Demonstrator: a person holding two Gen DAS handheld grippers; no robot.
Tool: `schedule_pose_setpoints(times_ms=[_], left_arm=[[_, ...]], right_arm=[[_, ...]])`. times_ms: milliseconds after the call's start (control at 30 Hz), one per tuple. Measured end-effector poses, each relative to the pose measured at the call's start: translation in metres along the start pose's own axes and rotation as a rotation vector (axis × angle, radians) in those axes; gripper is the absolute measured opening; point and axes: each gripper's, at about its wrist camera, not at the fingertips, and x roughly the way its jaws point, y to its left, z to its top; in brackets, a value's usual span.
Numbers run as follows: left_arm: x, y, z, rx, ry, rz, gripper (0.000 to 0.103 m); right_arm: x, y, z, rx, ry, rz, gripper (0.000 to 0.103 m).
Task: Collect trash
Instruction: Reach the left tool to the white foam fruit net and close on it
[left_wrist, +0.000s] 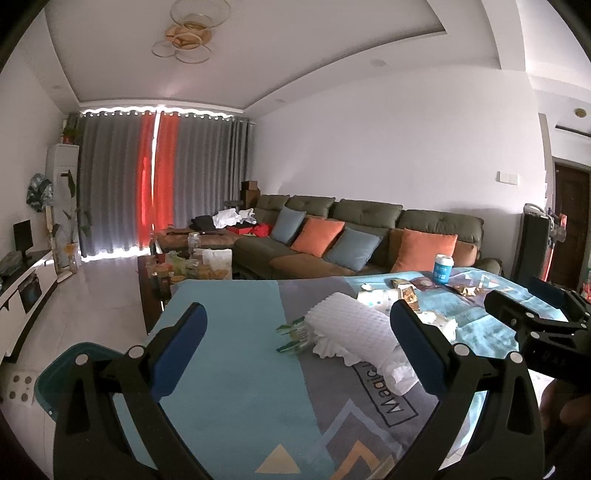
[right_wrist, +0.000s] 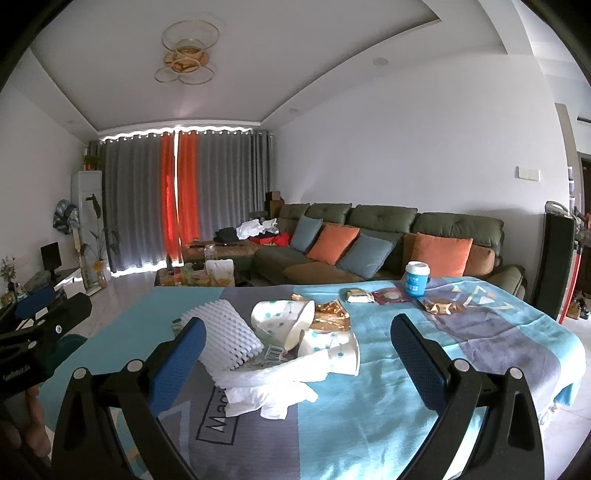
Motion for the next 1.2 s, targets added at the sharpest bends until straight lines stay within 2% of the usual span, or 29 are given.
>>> schedule_pose_setpoints(times_ms=[200,367,633,1033,1200], left_arm=[[0.017,-0.003,0.000,0.011,0.033,-0.008,0.098],[0.040,-0.006,-0.008,0.003,0.094,-0.035,0.098],[0.084,-0.015,-0.022,-0.019,0.205,-0.095,0.098],[0.149,-0.030,-0.036,-0.076,0.326,-0.190,0.098],[0.170,-0.036,-0.043,-0.090,0.368,-0.221,0.088]], right_arm=[[0.012,-0.004,0.000,-0.002,0.024,-0.005,0.097],[0.023,-0.012,-0.001,0.013,0.062,-0.010,0.097],[0.044,-0.026,-0.007,0.038,0.114,-0.020,0.097],[0.070,-0.031,-0.010,0.042,0.153,-0.011,0.097],[0.076,-0.025,-0.007,0.032,0.158,0.044,0.097]])
